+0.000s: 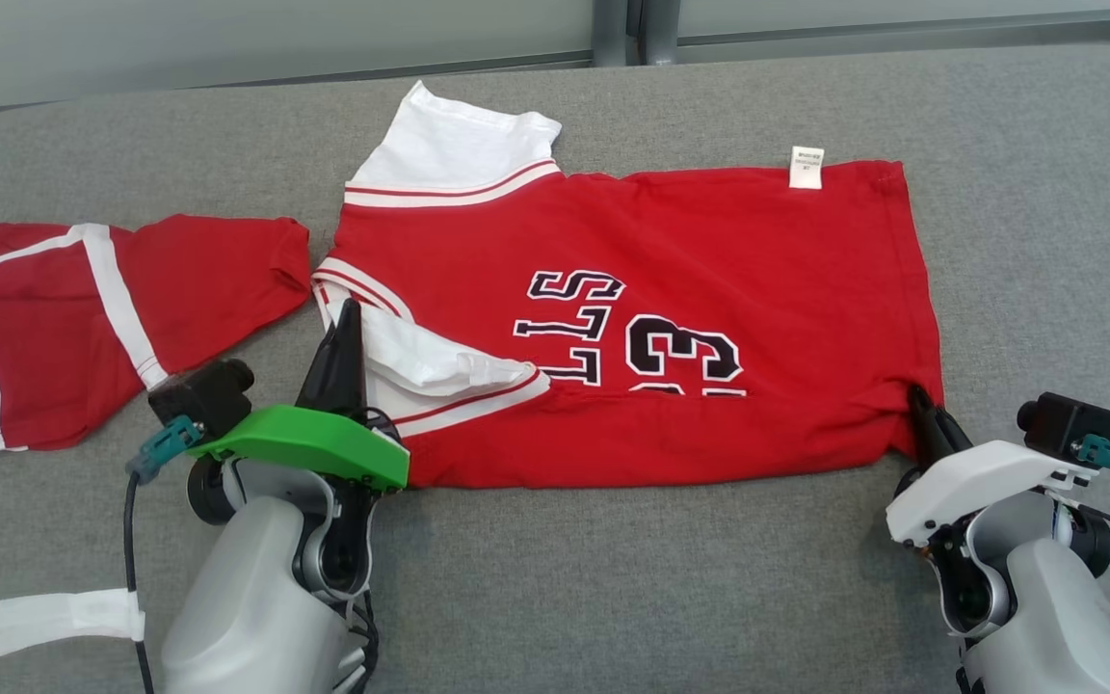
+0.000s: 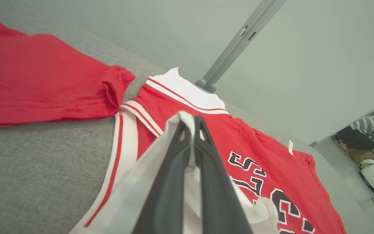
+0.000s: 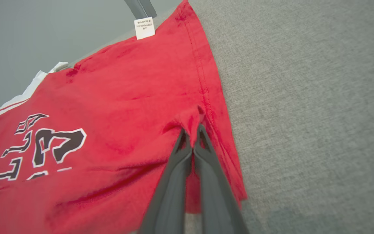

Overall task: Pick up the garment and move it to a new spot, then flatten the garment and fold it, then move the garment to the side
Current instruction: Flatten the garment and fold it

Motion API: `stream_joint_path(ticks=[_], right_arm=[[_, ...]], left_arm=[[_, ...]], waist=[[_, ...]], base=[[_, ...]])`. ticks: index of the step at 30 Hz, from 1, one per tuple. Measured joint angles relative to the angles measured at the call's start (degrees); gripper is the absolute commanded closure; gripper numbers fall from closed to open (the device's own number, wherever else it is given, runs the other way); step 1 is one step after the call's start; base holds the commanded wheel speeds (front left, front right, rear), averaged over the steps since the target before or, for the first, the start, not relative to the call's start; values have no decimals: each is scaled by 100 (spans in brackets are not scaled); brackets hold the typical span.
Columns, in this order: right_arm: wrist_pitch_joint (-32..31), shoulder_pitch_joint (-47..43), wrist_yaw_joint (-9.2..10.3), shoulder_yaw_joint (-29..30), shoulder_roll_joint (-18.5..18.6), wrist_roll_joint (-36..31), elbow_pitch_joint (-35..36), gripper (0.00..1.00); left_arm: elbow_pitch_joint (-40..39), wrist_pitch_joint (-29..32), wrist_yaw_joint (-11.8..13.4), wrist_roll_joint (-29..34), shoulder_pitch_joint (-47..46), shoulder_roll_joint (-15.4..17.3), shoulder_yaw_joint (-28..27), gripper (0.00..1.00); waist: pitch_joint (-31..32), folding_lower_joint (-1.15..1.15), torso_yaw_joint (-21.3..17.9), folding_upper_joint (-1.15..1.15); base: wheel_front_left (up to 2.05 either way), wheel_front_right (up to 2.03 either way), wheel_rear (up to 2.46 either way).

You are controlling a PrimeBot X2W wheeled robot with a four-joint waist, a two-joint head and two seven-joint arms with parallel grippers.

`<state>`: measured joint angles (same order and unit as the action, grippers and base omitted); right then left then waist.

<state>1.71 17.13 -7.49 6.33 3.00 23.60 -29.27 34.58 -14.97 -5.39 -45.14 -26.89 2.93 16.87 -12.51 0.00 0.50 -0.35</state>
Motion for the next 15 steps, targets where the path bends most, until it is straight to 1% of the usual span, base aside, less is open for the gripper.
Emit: stream_joint_path(ticks=[3, 4, 5, 6, 7, 8, 9, 15], right_arm=[[46, 109, 0, -24, -5, -7, -112, 100], [92, 149, 0, -24, -8, -7, -152, 87], [123, 196, 0, -19, -10, -7, -187, 52], [201, 232, 0, -18, -10, -5, -196, 3], [275, 277, 0, -12, -12, -3, -209, 0], [336, 320, 0, -18, -11, -3, -226, 0], [419, 346, 0, -31, -11, 3, -225, 0], [869, 401, 0, 4, -19, 113, -162, 0]], left_arm=[[175, -1, -16, 44, -146, -5, -31, 100], [229, -1, -21, 47, -192, -5, -46, 100], [276, -2, -23, 47, -225, -5, -46, 100], [304, -5, -24, 42, -246, -7, -35, 100], [327, -5, -24, 38, -258, -8, -34, 92], [337, -5, -25, 30, -266, -8, -35, 52], [322, -5, -43, 3, -272, -9, -38, 0], [-123, -7, -67, -58, -179, -10, -88, 0]], waist=[[-5, 0, -29, 0], [-5, 0, -40, 0], [-5, 0, -49, 0], [-4, 0, -57, 0], [-2, 0, -64, 0], [0, 0, -68, 0], [0, 0, -68, 0], [13, 0, -31, 0]], base=[[0, 0, 0], [0, 0, 0], [0, 0, 0], [0, 0, 0], [0, 0, 0], [0, 0, 0], [0, 0, 0], [0, 0, 0]])
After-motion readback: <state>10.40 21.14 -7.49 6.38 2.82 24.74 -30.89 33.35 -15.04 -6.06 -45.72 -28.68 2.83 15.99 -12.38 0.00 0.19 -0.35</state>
